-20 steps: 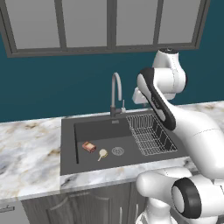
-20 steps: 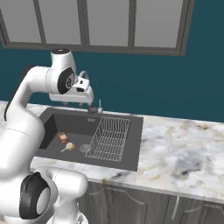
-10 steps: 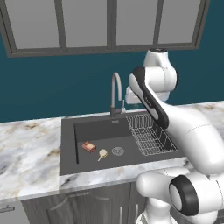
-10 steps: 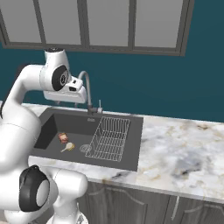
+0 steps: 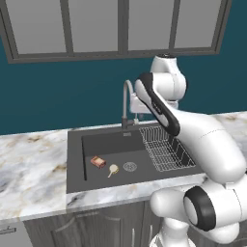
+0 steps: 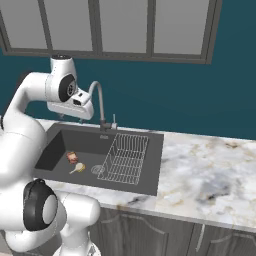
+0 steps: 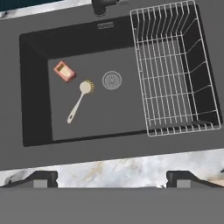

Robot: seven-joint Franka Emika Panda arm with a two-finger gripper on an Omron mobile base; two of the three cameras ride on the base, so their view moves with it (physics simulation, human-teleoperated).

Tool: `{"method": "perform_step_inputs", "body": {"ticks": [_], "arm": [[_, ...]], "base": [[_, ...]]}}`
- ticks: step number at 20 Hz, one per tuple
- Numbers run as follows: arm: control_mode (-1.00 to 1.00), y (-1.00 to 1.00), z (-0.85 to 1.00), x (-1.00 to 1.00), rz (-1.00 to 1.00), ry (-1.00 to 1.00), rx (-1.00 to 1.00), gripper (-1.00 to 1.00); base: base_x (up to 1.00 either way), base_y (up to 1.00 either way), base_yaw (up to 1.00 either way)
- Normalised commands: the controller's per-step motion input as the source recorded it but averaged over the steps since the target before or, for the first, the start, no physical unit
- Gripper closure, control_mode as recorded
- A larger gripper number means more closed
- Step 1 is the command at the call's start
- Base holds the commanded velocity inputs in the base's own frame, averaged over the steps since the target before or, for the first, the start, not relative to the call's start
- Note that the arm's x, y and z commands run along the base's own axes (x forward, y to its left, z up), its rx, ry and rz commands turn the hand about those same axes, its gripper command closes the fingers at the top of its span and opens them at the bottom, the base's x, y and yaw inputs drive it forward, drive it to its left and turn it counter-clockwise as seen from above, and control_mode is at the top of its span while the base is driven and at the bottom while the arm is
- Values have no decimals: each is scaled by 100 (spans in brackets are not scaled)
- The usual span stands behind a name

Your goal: Pick up the bar soap and dish brush from the sink, and place them back in the cabinet, and close the cabinet door.

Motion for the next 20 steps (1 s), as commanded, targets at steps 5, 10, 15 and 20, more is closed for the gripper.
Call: {"method": "perform_step_inputs", "body": {"ticks": [5,10,15,20], "arm": [[-100,21,-32,15,-10,3,4,-100],[-100,30,-36,14,-10,6,1,-100],[-100,36,-31,14,-11,7,0,-100],[-100,34,-33,15,-10,7,0,-100]], "base": [[0,0,0],[0,0,0],[0,0,0],[0,0,0]]}}
